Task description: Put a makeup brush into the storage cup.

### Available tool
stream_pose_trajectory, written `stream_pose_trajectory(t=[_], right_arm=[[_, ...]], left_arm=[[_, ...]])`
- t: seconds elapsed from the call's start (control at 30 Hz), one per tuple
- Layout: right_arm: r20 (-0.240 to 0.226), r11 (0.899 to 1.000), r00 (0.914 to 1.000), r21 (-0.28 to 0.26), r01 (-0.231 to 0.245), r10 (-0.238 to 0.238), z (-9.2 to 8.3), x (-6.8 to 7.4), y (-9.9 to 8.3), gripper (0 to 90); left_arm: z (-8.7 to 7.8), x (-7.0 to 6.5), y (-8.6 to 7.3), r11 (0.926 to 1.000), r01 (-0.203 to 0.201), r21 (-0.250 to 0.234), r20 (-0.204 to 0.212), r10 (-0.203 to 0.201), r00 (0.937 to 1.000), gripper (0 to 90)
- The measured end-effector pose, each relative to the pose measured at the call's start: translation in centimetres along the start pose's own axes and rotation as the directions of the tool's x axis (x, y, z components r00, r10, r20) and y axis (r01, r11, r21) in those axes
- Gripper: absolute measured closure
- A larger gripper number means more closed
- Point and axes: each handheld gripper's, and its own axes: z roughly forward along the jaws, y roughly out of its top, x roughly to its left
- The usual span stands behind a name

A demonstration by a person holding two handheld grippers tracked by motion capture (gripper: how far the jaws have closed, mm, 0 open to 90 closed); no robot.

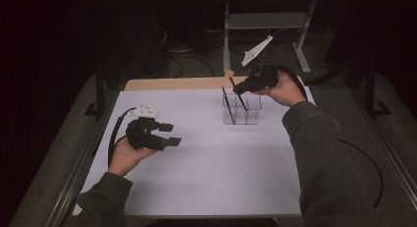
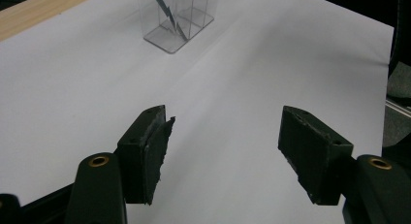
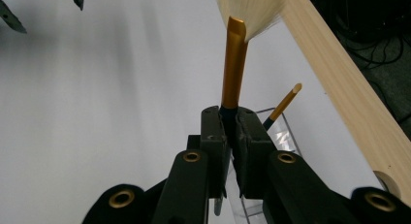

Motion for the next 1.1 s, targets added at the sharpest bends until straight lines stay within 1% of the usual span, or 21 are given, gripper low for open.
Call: stream_pose_trajectory(t=[0.1,0.13,0.2,0.23,0.27,0.3,0.33,0.37,0.4,0.43,0.5,0.6,0.77,0.83,0.87,0.9,0.93,1.0,1.03,1.1], right_arm=[[-0.002,1.000,1.0000,0.001,-0.007,0.007,-0.1,-0.2,0.2,82.7],[-0.003,1.000,0.9999,0.000,-0.015,0.015,-0.1,-0.2,0.3,82.7],[0.002,1.000,0.9999,0.002,-0.016,0.016,0.0,-0.4,0.3,82.7],[0.003,1.000,0.9999,0.001,-0.014,0.014,0.1,-0.4,0.4,82.7],[0.003,1.000,0.9998,0.006,-0.018,0.018,0.1,-0.5,0.5,82.7],[0.008,1.000,0.9999,0.007,-0.015,0.015,0.1,-0.6,0.5,82.7],[0.010,1.000,0.9999,0.002,-0.007,0.007,0.2,-0.7,0.6,82.7],[0.010,1.000,0.9999,0.005,-0.014,0.014,0.2,-0.7,0.7,82.7],[0.014,1.000,0.9998,0.004,-0.015,0.015,0.2,-0.8,0.7,82.7],[0.018,1.000,0.9998,-0.007,-0.003,0.003,0.3,-0.9,0.8,82.7],[0.022,1.000,0.9997,-0.008,0.000,0.000,0.5,-1.2,0.9,82.7],[0.027,1.000,0.9995,-0.006,-0.014,0.015,0.7,-1.4,0.9,82.7],[0.042,1.000,0.9989,-0.001,-0.021,0.021,0.9,-1.8,0.8,82.7],[0.044,1.000,0.9986,-0.003,-0.029,0.029,1.0,-1.9,0.7,82.7],[0.047,1.000,0.9985,-0.002,-0.027,0.028,1.0,-2.0,0.7,82.7],[0.050,1.000,0.9983,0.001,-0.031,0.031,1.1,-2.0,0.6,82.7],[0.057,1.000,0.9979,0.004,-0.031,0.031,1.2,-2.1,0.6,82.7],[0.058,0.999,0.9976,0.004,-0.039,0.039,1.2,-2.1,0.5,82.7],[0.059,0.999,0.9975,0.004,-0.040,0.039,1.2,-2.2,0.4,82.7],[0.062,0.999,0.9970,0.011,-0.046,0.045,1.3,-2.2,0.4,82.7]], left_arm=[[0.0,0.0,-0.3,0.9999,0.010,-0.005,-0.002,-0.010,0.9999,33.0],[0.0,-0.1,-0.4,0.9997,0.019,-0.013,0.005,-0.019,0.9998,32.7],[0.0,-0.2,-0.5,0.9999,0.011,-0.005,0.002,-0.011,0.9999,32.2],[0.1,-0.3,-0.5,0.9998,0.017,-0.011,0.003,-0.017,0.9999,32.0],[0.1,-0.3,-0.6,0.9998,0.014,-0.012,0.002,-0.014,0.9999,31.9],[0.0,-0.2,-0.6,1.0000,0.002,-0.004,-0.002,-0.002,1.0000,31.8],[0.0,-0.2,-0.7,0.9999,0.008,-0.006,0.000,-0.008,1.0000,31.5],[0.0,-0.3,-0.8,0.9997,0.023,-0.012,0.000,-0.023,0.9997,31.3],[-0.1,-0.2,-0.9,0.9998,0.016,-0.011,-0.002,-0.016,0.9999,31.0],[-0.1,-0.3,-1.0,0.9998,0.016,-0.011,-0.005,-0.017,0.9999,30.9],[-0.2,-0.3,-1.2,0.9997,0.018,-0.016,-0.007,-0.018,0.9998,30.3],[-0.4,-0.3,-1.5,0.9994,0.028,-0.022,-0.009,-0.028,0.9996,29.1],[-0.6,-0.2,-2.2,0.9992,0.028,-0.027,-0.016,-0.029,0.9995,28.5],[-0.6,-0.3,-2.4,0.9987,0.040,-0.032,-0.015,-0.041,0.9990,28.4],[-0.7,-0.3,-2.5,0.9990,0.034,-0.030,-0.017,-0.034,0.9993,28.0],[-0.7,-0.3,-2.6,0.9987,0.038,-0.033,-0.018,-0.039,0.9991,28.1],[-0.6,-0.2,-2.7,0.9990,0.034,-0.031,-0.019,-0.034,0.9992,28.0],[-0.6,0.0,-3.0,0.9984,0.047,-0.032,-0.017,-0.047,0.9987,27.5],[-0.7,0.0,-3.1,0.9987,0.045,-0.025,-0.019,-0.046,0.9988,27.3],[-0.7,0.0,-3.2,0.9984,0.049,-0.027,-0.020,-0.050,0.9986,27.2]])
